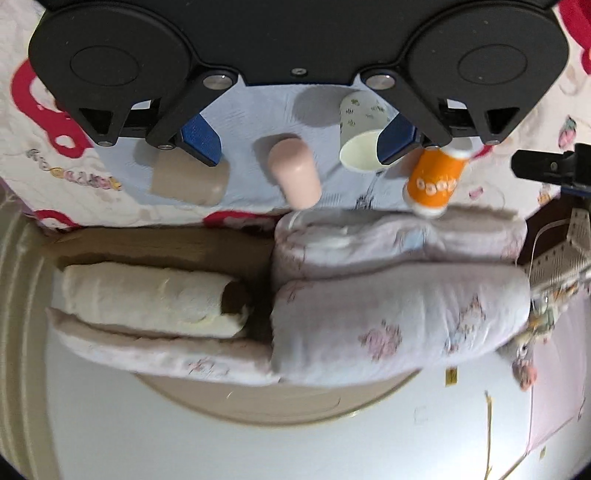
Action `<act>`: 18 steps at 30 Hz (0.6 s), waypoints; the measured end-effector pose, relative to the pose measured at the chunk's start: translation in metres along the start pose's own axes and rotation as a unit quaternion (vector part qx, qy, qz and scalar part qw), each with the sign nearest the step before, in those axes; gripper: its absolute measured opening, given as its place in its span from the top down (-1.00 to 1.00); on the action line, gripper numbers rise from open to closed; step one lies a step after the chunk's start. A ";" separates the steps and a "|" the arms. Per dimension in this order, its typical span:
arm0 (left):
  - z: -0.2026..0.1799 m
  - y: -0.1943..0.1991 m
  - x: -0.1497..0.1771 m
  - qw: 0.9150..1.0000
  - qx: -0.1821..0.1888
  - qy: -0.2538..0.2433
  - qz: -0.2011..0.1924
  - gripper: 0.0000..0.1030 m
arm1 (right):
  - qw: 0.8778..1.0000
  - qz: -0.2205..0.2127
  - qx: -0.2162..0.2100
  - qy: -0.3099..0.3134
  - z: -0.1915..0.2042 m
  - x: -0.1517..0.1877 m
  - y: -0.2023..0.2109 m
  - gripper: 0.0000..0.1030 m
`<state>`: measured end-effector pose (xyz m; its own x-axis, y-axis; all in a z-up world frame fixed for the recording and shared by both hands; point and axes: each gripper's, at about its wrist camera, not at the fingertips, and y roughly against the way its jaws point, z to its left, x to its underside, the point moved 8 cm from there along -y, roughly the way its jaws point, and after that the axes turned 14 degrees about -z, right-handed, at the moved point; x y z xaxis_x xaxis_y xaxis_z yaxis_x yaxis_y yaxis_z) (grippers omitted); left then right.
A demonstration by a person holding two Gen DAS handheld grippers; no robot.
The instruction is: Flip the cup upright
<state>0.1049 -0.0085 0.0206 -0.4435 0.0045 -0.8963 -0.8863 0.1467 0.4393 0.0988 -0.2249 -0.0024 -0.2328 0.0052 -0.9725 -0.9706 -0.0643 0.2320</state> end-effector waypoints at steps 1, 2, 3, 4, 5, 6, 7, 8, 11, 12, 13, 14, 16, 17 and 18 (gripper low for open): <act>0.002 0.008 -0.002 1.000 -0.008 -0.007 -0.006 -0.98 | 1.000 -0.005 0.002 -0.002 0.000 -0.005 0.008 -0.82; 0.003 0.015 -0.003 1.000 -0.012 -0.010 -0.010 -0.98 | 1.000 -0.010 0.001 -0.004 0.001 -0.009 0.017 -0.82; 0.004 0.021 -0.004 1.000 -0.013 -0.011 -0.013 -0.98 | 1.000 -0.013 0.001 -0.008 0.003 -0.014 0.025 -0.82; 0.004 0.026 -0.003 1.000 -0.015 -0.011 -0.014 -0.99 | 1.000 -0.016 0.000 -0.011 0.006 -0.017 0.031 -0.82; 0.005 0.031 -0.002 1.000 -0.017 -0.010 -0.015 -0.99 | 1.000 -0.018 -0.002 -0.012 0.010 -0.020 0.040 -0.83; 0.006 0.034 -0.001 1.000 -0.018 -0.009 -0.014 -0.99 | 1.000 -0.018 -0.002 -0.011 0.014 -0.022 0.047 -0.84; 0.006 0.037 0.001 1.000 -0.022 -0.008 -0.014 -0.99 | 1.000 -0.017 0.001 -0.008 0.018 -0.022 0.053 -0.84; 0.006 0.041 0.004 1.000 -0.025 -0.008 -0.014 -0.99 | 1.000 -0.018 0.000 -0.005 0.022 -0.021 0.059 -0.87; 0.007 0.046 0.016 1.000 -0.027 -0.006 -0.008 -0.99 | 1.000 -0.022 -0.003 -0.001 0.032 -0.019 0.077 -0.96; 0.007 0.047 0.020 1.000 -0.029 -0.007 -0.007 -0.99 | 1.000 -0.024 -0.001 0.001 0.035 -0.016 0.081 -0.99; 0.007 0.047 0.024 0.999 -0.032 -0.011 -0.006 -0.99 | 1.000 -0.024 0.004 0.004 0.037 -0.015 0.084 -1.00; 0.007 0.047 0.028 0.999 -0.035 -0.015 -0.003 -0.99 | 1.000 -0.022 0.016 0.010 0.039 -0.011 0.085 -1.00; 0.008 0.046 0.035 0.999 -0.036 -0.015 0.005 -0.99 | 0.999 -0.009 0.034 0.018 0.039 -0.007 0.087 -1.00; 0.008 0.045 0.039 0.999 -0.035 -0.013 0.009 -0.99 | 0.999 -0.002 0.039 0.021 0.039 -0.003 0.086 -1.00; 0.009 0.044 0.041 0.999 -0.036 -0.011 0.013 -0.99 | 0.999 0.002 0.040 0.020 0.040 -0.001 0.085 -1.00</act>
<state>0.0488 0.0072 0.0023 -0.4633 0.0288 -0.8857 -0.8825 0.0756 0.4641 0.0138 -0.1908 0.0192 -0.2355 -0.0346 -0.9713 -0.9719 0.0152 0.2351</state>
